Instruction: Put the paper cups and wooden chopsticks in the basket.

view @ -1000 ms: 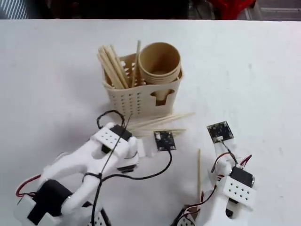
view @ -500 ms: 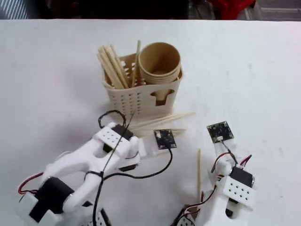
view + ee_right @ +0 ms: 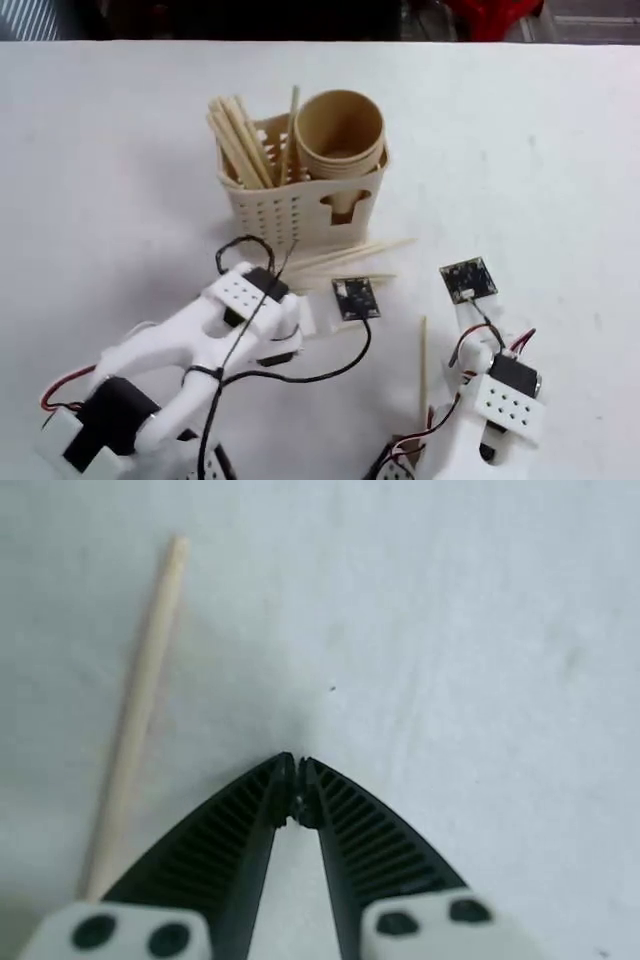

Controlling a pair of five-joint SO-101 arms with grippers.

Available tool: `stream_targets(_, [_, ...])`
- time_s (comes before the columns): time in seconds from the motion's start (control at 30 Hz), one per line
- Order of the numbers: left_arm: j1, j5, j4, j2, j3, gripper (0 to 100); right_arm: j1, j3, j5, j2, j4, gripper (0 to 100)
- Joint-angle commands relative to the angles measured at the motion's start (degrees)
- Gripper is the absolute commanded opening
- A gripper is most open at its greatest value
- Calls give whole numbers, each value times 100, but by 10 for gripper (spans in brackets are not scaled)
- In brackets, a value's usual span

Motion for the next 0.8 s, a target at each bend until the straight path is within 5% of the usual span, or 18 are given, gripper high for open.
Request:
stream_targets(0.0, [101, 141, 264, -145, -325, 20, -57, -35, 44, -66, -57, 18])
stream_targets(0.43, [84, 378, 3165, -3055, -3692, 20, -57, -35, 44, -66, -57, 18])
stream_targets(0.6, [75, 1037, 2769, -3468, -5679, 20, -57, -35, 44, -66, -57, 18])
stream_targets(0.77, [57, 1433, 695, -3284, -6092, 20, -57, -26, 44, -66, -57, 18])
